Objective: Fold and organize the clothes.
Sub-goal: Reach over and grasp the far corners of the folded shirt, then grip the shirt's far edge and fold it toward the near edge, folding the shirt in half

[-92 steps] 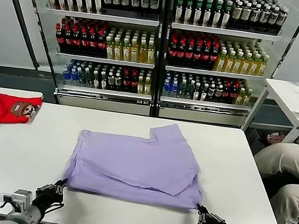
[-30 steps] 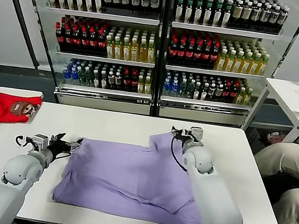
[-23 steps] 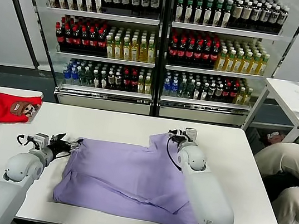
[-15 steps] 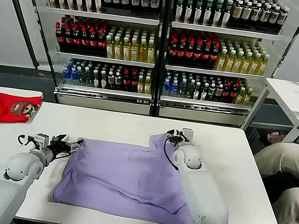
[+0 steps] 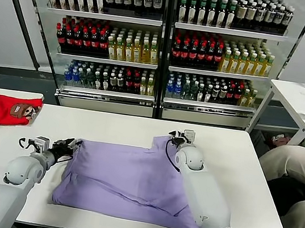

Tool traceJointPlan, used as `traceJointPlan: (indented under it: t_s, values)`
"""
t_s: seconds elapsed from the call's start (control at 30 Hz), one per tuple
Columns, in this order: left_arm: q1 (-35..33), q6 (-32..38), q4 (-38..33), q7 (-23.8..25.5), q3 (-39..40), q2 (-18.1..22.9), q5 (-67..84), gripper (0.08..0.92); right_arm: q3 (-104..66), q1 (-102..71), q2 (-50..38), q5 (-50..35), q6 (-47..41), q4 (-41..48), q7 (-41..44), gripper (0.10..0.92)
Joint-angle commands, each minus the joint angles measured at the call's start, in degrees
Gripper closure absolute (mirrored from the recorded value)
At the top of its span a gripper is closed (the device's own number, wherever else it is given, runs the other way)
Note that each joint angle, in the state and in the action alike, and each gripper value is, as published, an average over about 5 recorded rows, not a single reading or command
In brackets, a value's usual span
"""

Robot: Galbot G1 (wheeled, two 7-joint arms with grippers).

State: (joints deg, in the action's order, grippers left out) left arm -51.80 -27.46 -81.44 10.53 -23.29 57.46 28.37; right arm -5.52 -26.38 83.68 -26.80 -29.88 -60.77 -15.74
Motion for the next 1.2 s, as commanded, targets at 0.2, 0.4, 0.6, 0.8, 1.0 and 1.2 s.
traceJointPlan:
  t_s: [0.2,0.4,0.6,0.8,1.0,1.2]
  values:
    - [-0.94,1.85,-2.09,0.11,-1.21,0.18,2.58,0.830,0.89,-1.65,-2.65,-0.88,3.60,-7.91,1.10,0.881]
    - [-6.22,2.89,-9.32,-2.38,-3.70,-0.76,8.51,0.914,2.19,-9.59,-10.87,-7.03,-0.53,-28.39,-1.97,0.904]
    - [-10.56,3.69,-13.01,-2.56,-4.63,-0.50,8.52,0.915,-1.35,-17.61,-16.05,-10.39,-2.79,-41.24,-3.95,0.904]
    - [-14.47,5.48,-14.13,-2.55,-6.56,-0.38,7.89,0.915,-5.07,-25.58,-19.09,-11.24,-3.20,-50.01,-4.04,0.904]
    - [-17.41,6.64,-15.47,-2.58,-8.81,-0.47,7.86,0.915,-7.37,-31.76,-19.77,-10.70,-3.10,-52.72,-3.44,0.904]
    - [-19.94,6.79,-18.11,-2.68,-10.38,0.01,7.53,0.915,-7.50,-35.94,-19.89,-8.98,-2.57,-53.59,-2.25,0.904]
